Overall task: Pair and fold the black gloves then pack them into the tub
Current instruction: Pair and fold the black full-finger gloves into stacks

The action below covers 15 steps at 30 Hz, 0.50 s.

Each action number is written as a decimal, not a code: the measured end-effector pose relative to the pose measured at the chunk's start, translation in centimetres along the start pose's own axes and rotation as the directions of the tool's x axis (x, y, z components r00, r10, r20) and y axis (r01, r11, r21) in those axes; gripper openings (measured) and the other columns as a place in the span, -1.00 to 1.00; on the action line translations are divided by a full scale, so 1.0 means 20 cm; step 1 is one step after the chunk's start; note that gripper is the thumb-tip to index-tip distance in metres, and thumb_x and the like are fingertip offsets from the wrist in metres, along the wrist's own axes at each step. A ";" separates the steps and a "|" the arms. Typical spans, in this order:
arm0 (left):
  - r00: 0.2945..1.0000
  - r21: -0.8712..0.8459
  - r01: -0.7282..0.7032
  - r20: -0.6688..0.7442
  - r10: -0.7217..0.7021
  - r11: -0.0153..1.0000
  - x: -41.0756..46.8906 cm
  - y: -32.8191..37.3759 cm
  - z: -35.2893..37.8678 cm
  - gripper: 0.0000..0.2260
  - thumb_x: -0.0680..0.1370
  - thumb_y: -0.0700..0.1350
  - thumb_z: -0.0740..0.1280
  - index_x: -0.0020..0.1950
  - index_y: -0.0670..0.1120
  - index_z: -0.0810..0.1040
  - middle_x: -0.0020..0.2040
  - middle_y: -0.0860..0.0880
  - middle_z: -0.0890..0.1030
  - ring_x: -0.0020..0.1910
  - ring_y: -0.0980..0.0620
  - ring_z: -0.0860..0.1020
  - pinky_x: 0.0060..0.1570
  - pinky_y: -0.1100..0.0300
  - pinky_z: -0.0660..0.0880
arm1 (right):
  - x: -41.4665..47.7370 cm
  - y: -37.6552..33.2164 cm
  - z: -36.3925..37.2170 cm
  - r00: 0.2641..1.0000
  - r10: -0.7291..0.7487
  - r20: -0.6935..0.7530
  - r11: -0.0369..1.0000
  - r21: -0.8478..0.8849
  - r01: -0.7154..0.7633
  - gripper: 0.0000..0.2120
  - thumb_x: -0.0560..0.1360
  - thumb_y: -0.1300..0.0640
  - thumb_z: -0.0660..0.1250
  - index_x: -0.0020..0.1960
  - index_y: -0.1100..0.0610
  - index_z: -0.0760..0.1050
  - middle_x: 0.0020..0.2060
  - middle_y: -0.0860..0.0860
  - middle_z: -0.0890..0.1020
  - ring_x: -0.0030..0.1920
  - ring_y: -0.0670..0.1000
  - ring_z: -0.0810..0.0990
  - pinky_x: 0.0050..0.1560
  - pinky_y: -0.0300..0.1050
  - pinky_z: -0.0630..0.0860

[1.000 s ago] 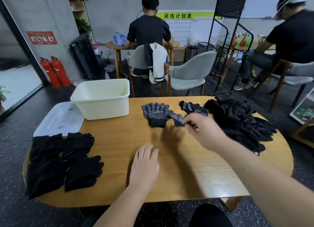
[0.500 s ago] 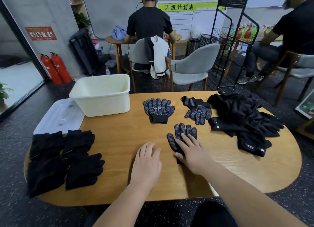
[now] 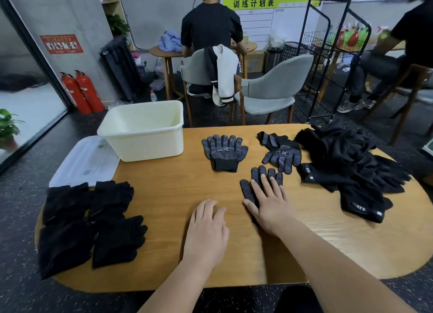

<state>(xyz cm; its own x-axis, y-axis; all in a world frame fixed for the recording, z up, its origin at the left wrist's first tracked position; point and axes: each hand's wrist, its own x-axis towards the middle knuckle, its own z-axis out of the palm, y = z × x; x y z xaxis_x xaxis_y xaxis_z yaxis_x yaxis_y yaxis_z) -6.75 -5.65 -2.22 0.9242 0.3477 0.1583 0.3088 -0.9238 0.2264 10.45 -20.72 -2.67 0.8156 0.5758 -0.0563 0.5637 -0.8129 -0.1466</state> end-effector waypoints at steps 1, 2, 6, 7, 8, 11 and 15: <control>1.000 -0.002 0.002 0.002 -0.002 1.000 0.00 0.00 0.00 -0.61 0.72 -0.01 0.07 0.51 0.04 0.46 0.55 0.02 0.34 0.60 0.01 0.18 0.59 0.02 0.23 | -0.02 0.00 0.00 0.999 -0.013 -0.036 1.000 0.018 0.014 -0.26 0.63 -0.44 -0.25 0.72 -0.13 -0.09 0.70 -0.03 -0.17 0.69 0.06 -0.27 0.67 0.10 -0.19; 1.000 -0.003 0.003 0.005 -0.003 1.000 0.00 0.00 0.00 -0.61 0.72 -0.01 0.06 0.52 0.04 0.45 0.55 0.02 0.33 0.61 0.02 0.17 0.59 0.02 0.22 | -0.04 0.00 0.00 0.994 -0.031 -0.102 0.999 0.040 0.035 -0.29 0.66 -0.41 -0.23 0.71 -0.11 0.02 0.71 -0.03 -0.07 0.70 0.04 -0.19 0.68 0.10 -0.14; 1.000 -0.021 0.019 0.003 -0.019 1.000 0.01 -0.01 0.01 -0.61 0.73 0.01 0.07 0.52 0.05 0.44 0.55 0.04 0.33 0.60 0.03 0.16 0.59 0.03 0.22 | -0.19 0.02 0.05 0.929 -0.105 -0.354 0.988 0.072 0.139 -0.47 0.72 -0.20 0.02 0.51 0.02 0.48 0.56 -0.01 0.42 0.60 0.07 0.30 0.58 0.09 0.26; 1.000 -0.030 0.027 0.002 -0.027 0.999 0.01 -0.01 0.02 -0.61 0.72 0.02 0.07 0.52 0.06 0.44 0.55 0.04 0.33 0.60 0.04 0.16 0.58 0.03 0.23 | -0.21 0.03 0.07 0.926 -0.110 -0.361 0.987 0.071 0.145 -0.50 0.71 -0.18 0.05 0.46 0.02 0.53 0.52 -0.01 0.48 0.55 0.08 0.37 0.54 0.08 0.33; 1.000 -0.033 0.030 0.005 -0.030 0.999 0.01 -0.01 0.02 -0.61 0.72 0.03 0.08 0.53 0.06 0.43 0.55 0.05 0.32 0.60 0.04 0.16 0.58 0.04 0.22 | -0.23 0.03 0.08 0.928 -0.106 -0.357 0.987 0.077 0.142 -0.52 0.70 -0.17 0.06 0.42 0.01 0.57 0.48 -0.02 0.53 0.52 0.07 0.41 0.51 0.07 0.38; 1.000 -0.004 -0.001 0.028 0.001 1.000 0.02 -0.01 0.02 -0.59 0.72 0.05 0.08 0.57 0.07 0.39 0.60 0.04 0.27 0.63 0.01 0.12 0.61 0.01 0.16 | -0.23 0.03 0.09 0.936 -0.086 -0.340 0.989 0.087 0.123 -0.54 0.68 -0.16 0.08 0.41 -0.01 0.56 0.46 -0.04 0.54 0.53 0.07 0.40 0.50 0.06 0.40; 0.996 0.018 -0.085 0.015 0.085 0.996 0.13 -0.02 0.00 -0.55 0.73 0.08 0.09 0.61 0.04 0.37 0.65 0.02 0.24 0.65 -0.03 0.12 0.63 -0.02 0.13 | -0.22 0.03 0.08 0.923 -0.110 -0.370 0.984 0.092 0.154 -0.57 0.67 -0.14 0.13 0.39 0.01 0.56 0.46 -0.03 0.54 0.54 0.07 0.38 0.50 0.06 0.39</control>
<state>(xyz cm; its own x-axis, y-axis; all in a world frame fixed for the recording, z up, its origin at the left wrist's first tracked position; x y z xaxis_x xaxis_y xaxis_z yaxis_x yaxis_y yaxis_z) -4.39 -4.39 -1.87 0.9503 0.2655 0.1629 0.2328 -0.9528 0.1951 6.89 -23.59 -4.03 0.7387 0.5882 0.3291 0.6683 -0.7028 -0.2439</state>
